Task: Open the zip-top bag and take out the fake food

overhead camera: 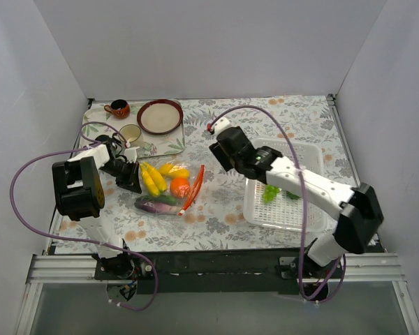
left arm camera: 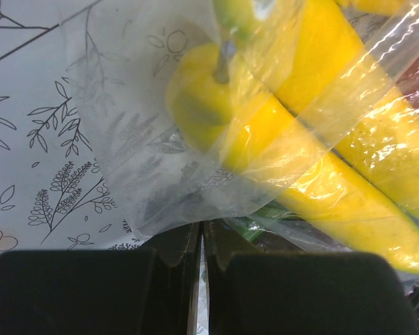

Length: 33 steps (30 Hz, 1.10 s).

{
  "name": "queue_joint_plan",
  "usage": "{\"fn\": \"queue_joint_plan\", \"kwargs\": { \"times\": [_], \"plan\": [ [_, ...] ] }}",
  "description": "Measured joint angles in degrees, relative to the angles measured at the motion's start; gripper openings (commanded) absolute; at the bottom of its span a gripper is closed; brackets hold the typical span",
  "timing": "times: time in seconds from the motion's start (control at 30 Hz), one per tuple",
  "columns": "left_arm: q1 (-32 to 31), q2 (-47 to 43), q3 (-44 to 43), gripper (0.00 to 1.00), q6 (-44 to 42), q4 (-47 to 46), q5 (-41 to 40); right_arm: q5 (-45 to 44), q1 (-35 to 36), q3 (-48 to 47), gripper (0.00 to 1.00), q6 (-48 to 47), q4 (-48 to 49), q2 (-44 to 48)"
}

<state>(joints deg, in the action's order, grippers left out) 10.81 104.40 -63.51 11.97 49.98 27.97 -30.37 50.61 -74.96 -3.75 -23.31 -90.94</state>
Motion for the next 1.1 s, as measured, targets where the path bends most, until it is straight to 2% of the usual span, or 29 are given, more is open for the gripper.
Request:
{"fn": "queue_joint_plan", "kwargs": {
  "times": [0.07,0.17,0.2,0.23,0.27,0.3,0.53,0.63,0.7,0.77,0.83,0.87,0.9,0.93,1.0,1.03,1.1],
  "plan": [
    [0.0,0.0,0.0,0.0,0.0,0.0,0.1,-2.3,-0.8,3.0,0.01,1.1,-0.3,6.5],
    [0.0,0.1,-0.2,0.0,0.1,0.2,0.2,-6.1,-3.1,9.4,0.01,4.9,-0.4,14.6],
    [0.0,0.2,-0.2,0.0,0.1,0.2,0.3,-7.1,-3.8,11.3,0.07,6.1,-0.7,16.3],
    [0.0,0.3,-0.3,0.0,0.1,0.3,0.3,-8.2,-4.7,13.9,0.22,7.8,-0.8,18.1],
    [0.0,0.4,-0.5,0.0,0.2,0.4,0.5,-8.9,-5.7,16.2,0.83,9.0,-1.2,19.3],
    [0.0,0.6,-0.6,0.0,0.3,0.6,0.6,-9.0,-6.6,18.1,0.99,9.9,-1.6,20.1],
    [0.0,1.3,-1.2,0.0,0.5,1.0,1.3,-6.8,-8.2,19.2,0.99,11.6,-3.3,17.8],
    [0.0,1.3,-1.2,0.0,0.5,1.0,1.4,2.1,-10.7,17.5,0.99,12.9,-1.8,17.2],
    [0.0,1.3,-1.2,0.0,0.5,1.0,1.4,10.4,-13.9,17.5,0.97,13.0,1.0,17.8],
    [0.0,1.3,-1.2,0.0,0.5,1.0,1.4,14.8,-15.2,18.6,0.91,12.4,5.0,19.6],
    [0.0,1.3,-1.2,0.0,0.5,1.0,1.4,15.1,-11.5,19.0,0.82,10.2,7.3,21.2],
    [0.0,1.3,-1.2,0.0,0.5,1.0,1.3,15.1,-7.5,18.8,0.65,8.6,8.9,21.4],
    [0.0,1.3,-1.2,0.0,0.5,1.0,1.3,15.5,-4.6,18.6,0.54,7.4,10.0,21.0],
    [0.0,1.3,-1.2,0.0,0.5,1.0,1.3,16.1,-1.2,18.2,0.23,5.8,11.3,20.2],
    [0.0,1.5,-1.4,0.0,0.7,1.2,1.2,18.7,3.5,18.0,0.05,3.5,14.2,17.5],
    [0.0,1.7,-1.6,0.0,0.8,1.3,1.2,20.0,4.6,18.0,0.01,3.1,15.2,15.8],
    [0.0,1.9,-1.9,0.0,0.9,1.5,1.2,21.6,4.9,18.1,0.01,2.2,16.8,12.6]
  ]
}}
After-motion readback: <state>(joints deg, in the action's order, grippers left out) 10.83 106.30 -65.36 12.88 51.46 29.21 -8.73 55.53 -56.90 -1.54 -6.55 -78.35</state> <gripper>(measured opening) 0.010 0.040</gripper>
